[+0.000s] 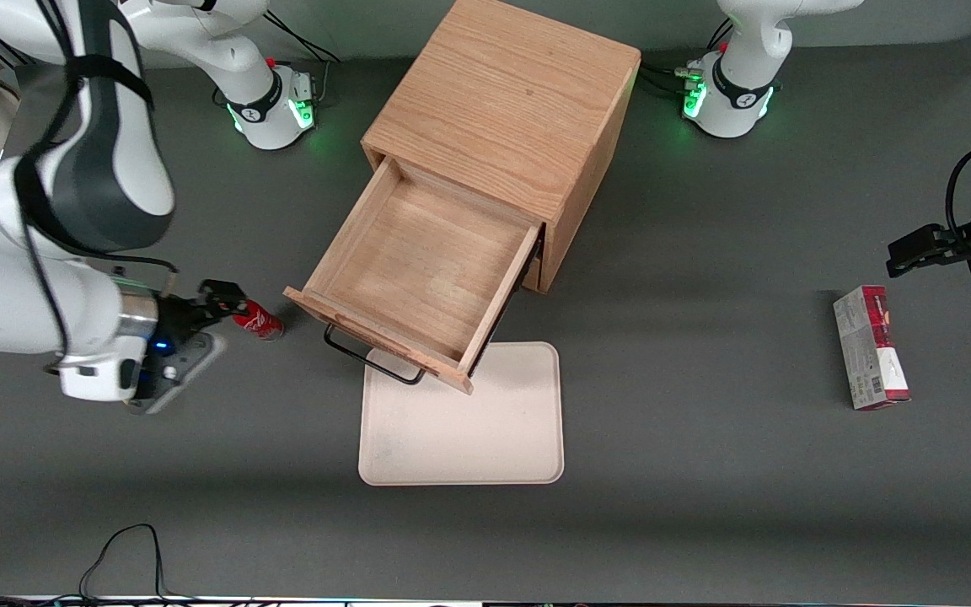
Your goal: Open upper drawer
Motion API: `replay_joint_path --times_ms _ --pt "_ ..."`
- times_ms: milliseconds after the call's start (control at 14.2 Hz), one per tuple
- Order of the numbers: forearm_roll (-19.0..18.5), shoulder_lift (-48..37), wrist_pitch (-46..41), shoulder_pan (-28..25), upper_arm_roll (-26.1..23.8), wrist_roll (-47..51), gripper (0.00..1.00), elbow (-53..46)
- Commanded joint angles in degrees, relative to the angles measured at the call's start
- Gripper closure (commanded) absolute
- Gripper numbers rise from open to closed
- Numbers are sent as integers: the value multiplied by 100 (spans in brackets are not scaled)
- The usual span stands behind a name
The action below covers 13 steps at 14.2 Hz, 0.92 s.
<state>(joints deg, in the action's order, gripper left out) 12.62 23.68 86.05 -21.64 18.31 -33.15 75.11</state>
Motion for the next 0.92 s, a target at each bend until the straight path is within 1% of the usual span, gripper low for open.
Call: replay_joint_path --times_ms 0,70,141,282,352,423,634,846 --pt "-189 -661 -166 -68 374 185 0 714" --pt "-311 -793 -228 -68 471 316 0 820" --pt "-443 -951 -307 -68 498 683 0 926" --pt "-794 -1258 -343 -121 489 1858 0 1206" --pt "-874 -1330 -387 -182 489 2273 0 1295" --pt "-892 -1374 -457 -209 489 2434 0 1270" --pt "-892 -1436 -756 -183 594 2445 0 1015" --pt "-831 -1751 -582 -227 630 2479 0 1312"
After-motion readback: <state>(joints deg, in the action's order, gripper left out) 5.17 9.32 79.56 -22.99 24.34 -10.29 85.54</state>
